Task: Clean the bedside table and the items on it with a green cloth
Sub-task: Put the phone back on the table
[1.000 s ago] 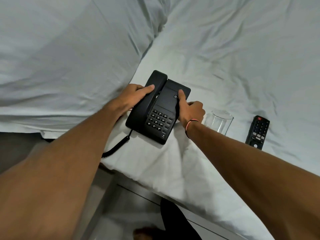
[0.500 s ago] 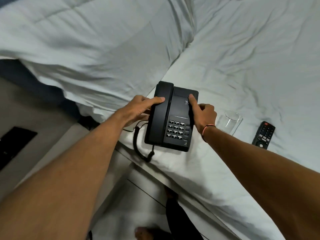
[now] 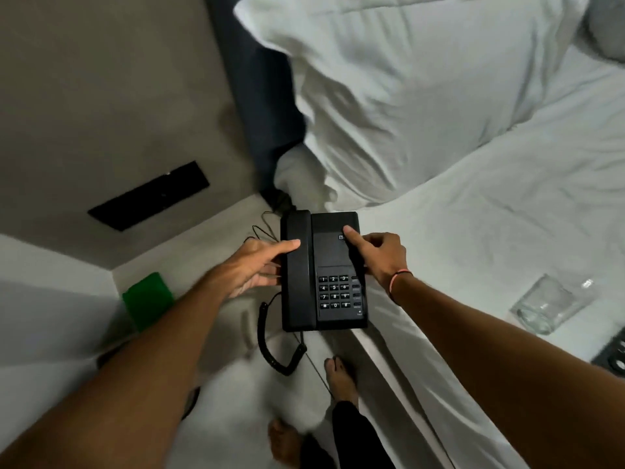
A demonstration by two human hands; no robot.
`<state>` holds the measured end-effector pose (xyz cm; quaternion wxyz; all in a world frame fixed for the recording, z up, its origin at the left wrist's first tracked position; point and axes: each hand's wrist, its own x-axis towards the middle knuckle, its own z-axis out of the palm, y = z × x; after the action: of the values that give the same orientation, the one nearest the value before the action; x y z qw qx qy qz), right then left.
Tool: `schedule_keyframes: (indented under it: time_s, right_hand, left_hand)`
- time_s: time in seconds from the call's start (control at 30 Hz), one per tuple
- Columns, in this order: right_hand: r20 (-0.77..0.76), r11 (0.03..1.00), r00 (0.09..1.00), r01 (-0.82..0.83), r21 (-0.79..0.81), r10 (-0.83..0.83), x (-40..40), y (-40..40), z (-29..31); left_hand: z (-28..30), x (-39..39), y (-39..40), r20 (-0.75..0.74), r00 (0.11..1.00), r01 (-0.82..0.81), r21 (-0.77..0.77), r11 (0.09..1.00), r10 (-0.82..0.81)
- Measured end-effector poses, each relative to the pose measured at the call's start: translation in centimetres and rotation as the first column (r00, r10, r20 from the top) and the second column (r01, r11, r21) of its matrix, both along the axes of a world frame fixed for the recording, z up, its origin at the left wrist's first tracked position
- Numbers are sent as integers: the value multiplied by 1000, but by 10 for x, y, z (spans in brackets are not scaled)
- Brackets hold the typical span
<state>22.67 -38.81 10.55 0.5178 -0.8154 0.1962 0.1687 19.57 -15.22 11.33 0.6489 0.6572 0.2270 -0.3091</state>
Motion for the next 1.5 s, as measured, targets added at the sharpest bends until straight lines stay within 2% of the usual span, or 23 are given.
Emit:
schedule_keyframes:
  time_s: [0.17,0.3,0.5,0.6,0.73,0.9,1.07,1.33,1.5]
  right_hand:
    - [-53,993,992,-114,12,114,6,73,-42]
    - [-124,982,975,-187,1,186,21,126,-89]
    - [-181,976,965,-205,-67,190,47,154,-153]
    - [-217,962,954,-240,-134,208,60,152,-175]
    - [-251,967,953,-208,-145,167,71,149,-194]
    - [-203,963,970,-178,-204,136,81,152,-198]
    - [-185,949,959,-251,-192,216,93,155,-200]
    - [-124,960,967,-240,-141,224,129,191,-194]
    - [-133,950,961,-263,-166,242,134,192,-200]
  left_hand:
    - [-49,-34,52,-38,968,-245,42,969,247]
    - [-105,-42,81,-29,896,-440,63,896,443]
    - [-172,-22,75,-6,821,-565,122,816,570]
    - [-199,-11,60,-19,792,-593,216,776,611]
    - [-215,3,46,-4,795,-569,344,747,607]
    - [-220,11,49,41,840,-516,368,773,541]
    - [-223,24,59,65,857,-497,370,785,512]
    - [-221,56,81,84,823,-548,378,746,562]
    - [-226,57,84,75,814,-559,375,740,577]
